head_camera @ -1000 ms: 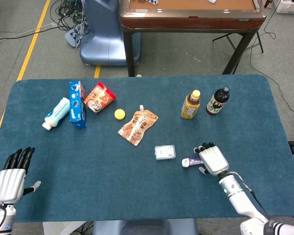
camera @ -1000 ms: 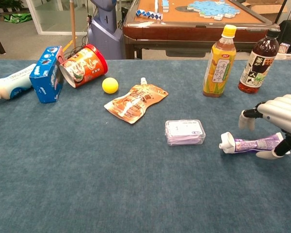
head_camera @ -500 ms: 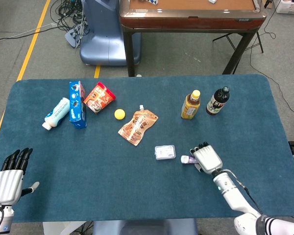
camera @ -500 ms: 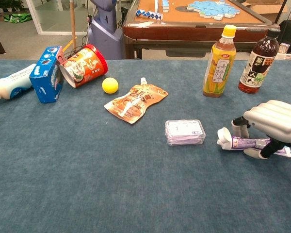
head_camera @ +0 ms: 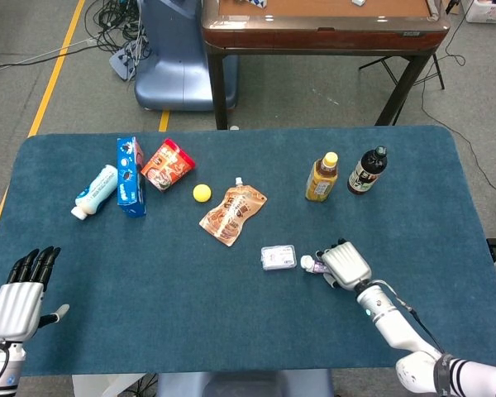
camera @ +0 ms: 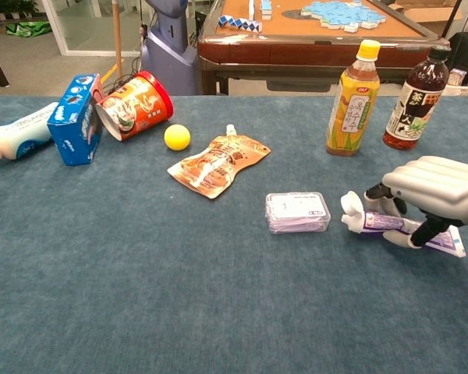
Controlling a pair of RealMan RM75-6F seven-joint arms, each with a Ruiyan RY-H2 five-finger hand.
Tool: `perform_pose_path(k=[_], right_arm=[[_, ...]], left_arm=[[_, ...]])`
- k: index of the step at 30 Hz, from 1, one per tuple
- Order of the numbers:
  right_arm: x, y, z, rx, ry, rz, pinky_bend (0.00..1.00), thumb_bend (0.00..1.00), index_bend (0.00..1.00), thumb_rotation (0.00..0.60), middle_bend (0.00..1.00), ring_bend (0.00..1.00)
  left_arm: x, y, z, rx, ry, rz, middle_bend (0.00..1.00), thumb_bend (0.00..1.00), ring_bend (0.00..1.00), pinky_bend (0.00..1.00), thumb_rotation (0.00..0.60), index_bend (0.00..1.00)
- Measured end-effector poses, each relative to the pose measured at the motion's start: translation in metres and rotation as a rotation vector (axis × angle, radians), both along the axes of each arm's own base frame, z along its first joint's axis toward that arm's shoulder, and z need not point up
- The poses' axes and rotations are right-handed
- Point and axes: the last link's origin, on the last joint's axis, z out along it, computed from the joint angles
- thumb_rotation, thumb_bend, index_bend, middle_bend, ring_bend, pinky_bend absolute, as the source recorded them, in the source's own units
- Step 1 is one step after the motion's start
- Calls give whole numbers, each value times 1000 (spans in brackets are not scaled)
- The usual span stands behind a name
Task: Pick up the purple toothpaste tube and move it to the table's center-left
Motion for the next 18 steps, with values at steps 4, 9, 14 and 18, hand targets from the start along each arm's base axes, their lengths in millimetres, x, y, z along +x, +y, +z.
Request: perform_pose_path(k=[4,9,14,18], right_arm=[[13,-5,9,44,-19,3,360,761,793,600,708,569],[40,-15,27,115,-40,17,376,800,844,600,745,603],[79,-29,45,196,-31,52,386,823,869,600,767,622],[109,-38,53,248,-2,92,394,841,882,600,781,640]], left_arm=[[6,12,1,-42,12,-30,70,0,80,83,600,0],[16,34,1,-114,7,-81,126,0,169,183,600,0],[30,57,-2,-211,-1,-134,206,19,282,351,600,0],[47,76,-7,-300,-7,-198,354,87,441,516,600,0]])
